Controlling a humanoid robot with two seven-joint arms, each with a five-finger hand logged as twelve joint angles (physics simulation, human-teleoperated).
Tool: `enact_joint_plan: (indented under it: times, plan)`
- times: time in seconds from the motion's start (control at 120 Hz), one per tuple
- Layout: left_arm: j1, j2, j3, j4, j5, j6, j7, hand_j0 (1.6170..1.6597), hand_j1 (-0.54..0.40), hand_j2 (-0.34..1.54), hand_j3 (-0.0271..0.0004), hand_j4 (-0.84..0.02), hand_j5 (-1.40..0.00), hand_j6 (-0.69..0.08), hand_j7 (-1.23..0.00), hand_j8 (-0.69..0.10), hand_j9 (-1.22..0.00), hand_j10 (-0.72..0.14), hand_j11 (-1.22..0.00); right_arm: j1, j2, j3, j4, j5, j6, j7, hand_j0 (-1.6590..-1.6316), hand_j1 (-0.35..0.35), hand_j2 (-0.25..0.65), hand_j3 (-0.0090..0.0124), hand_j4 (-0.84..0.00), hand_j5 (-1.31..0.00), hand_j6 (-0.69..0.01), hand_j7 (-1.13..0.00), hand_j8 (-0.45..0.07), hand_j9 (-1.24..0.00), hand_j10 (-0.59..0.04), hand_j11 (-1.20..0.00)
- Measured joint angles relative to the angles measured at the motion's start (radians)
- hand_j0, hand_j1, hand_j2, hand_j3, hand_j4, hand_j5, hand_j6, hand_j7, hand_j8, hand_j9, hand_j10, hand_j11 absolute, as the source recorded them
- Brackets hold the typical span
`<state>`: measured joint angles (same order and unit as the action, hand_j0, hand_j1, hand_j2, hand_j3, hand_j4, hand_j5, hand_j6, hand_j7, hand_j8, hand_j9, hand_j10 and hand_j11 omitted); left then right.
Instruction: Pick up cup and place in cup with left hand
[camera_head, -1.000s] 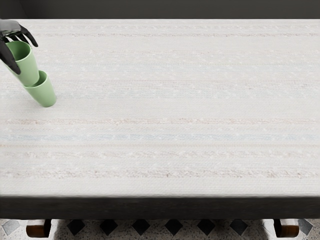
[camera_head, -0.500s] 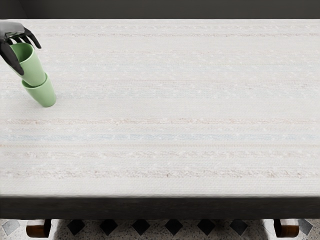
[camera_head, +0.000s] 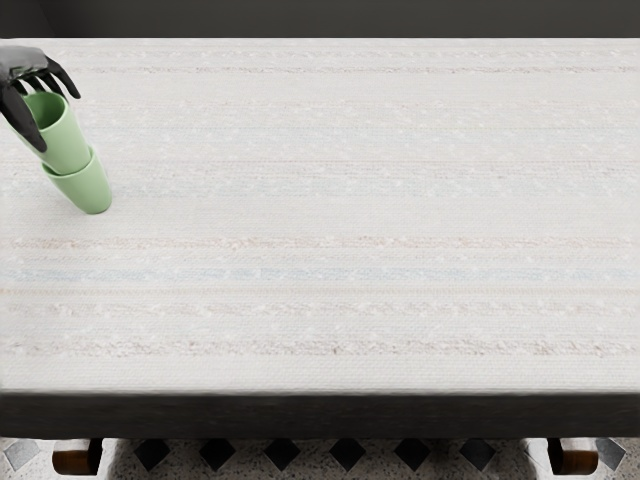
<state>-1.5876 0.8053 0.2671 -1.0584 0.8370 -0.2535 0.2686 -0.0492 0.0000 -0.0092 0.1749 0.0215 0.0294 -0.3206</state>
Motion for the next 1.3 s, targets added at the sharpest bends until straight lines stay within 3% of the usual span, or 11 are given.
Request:
enact_joint_plan:
  times: [0.117,0.308,0.475,0.725,1.058,1.3]
  plan:
    - [0.0,0.0,0.0,0.001,-0.003,0.0,0.0,1.6577,-0.082,0.1,0.0,-0.378,-0.5,-0.374,-0.5,-0.351,-0.49,-0.38,-0.49,0.0,0.0,0.0,0.0,0.0,0.0,0.0,-1.6581,-0.349,0.0,0.0,0.0,0.0,0.0,0.0,0.0,0.0,0.0,0.0]
    - [-0.002,0.001,-0.003,0.001,-0.048,0.005,0.0,1.6579,0.088,0.06,0.0,-0.228,-0.3,-0.227,-0.3,-0.218,-0.29,-0.229,-0.29,0.0,0.0,0.0,0.0,0.0,0.0,0.0,-1.6581,-0.349,0.0,0.0,0.0,0.0,0.0,0.0,0.0,0.0,0.0,0.0]
    - [-0.003,0.002,-0.008,0.001,-0.067,0.006,0.001,1.658,0.173,0.04,0.0,-0.156,-0.2,-0.156,-0.2,-0.152,-0.2,-0.155,-0.2,0.0,0.0,0.0,0.0,0.0,0.0,0.0,-1.6581,-0.349,0.0,0.0,0.0,0.0,0.0,0.0,0.0,0.0,0.0,0.0]
    - [-0.011,-0.01,-0.106,-0.022,-0.104,-0.026,0.002,1.658,0.227,0.02,0.0,-0.109,-0.14,-0.11,-0.14,-0.109,-0.14,-0.109,-0.14,0.0,0.0,0.0,0.0,0.0,0.0,0.0,-1.6581,-0.349,0.0,0.0,0.0,0.0,0.0,0.0,0.0,0.0,0.0,0.0]
    - [-0.077,-0.039,-0.163,-0.196,-0.276,-0.108,0.01,1.658,0.245,0.02,0.0,-0.092,-0.11,-0.093,-0.11,-0.092,-0.11,-0.091,-0.11,0.0,0.0,0.0,0.0,0.0,0.0,0.0,-1.6581,-0.349,0.0,0.0,0.0,0.0,0.0,0.0,0.0,0.0,0.0,0.0]
    - [-0.087,-0.035,-0.165,-0.312,-0.548,-0.283,0.013,1.658,0.248,0.02,0.0,-0.088,-0.11,-0.089,-0.11,-0.089,-0.11,-0.087,-0.11,0.0,0.0,0.0,0.0,0.0,0.001,0.0,-1.6581,-0.349,0.0,0.0,0.0,0.0,0.0,0.0,0.0,0.0,0.0,0.0]
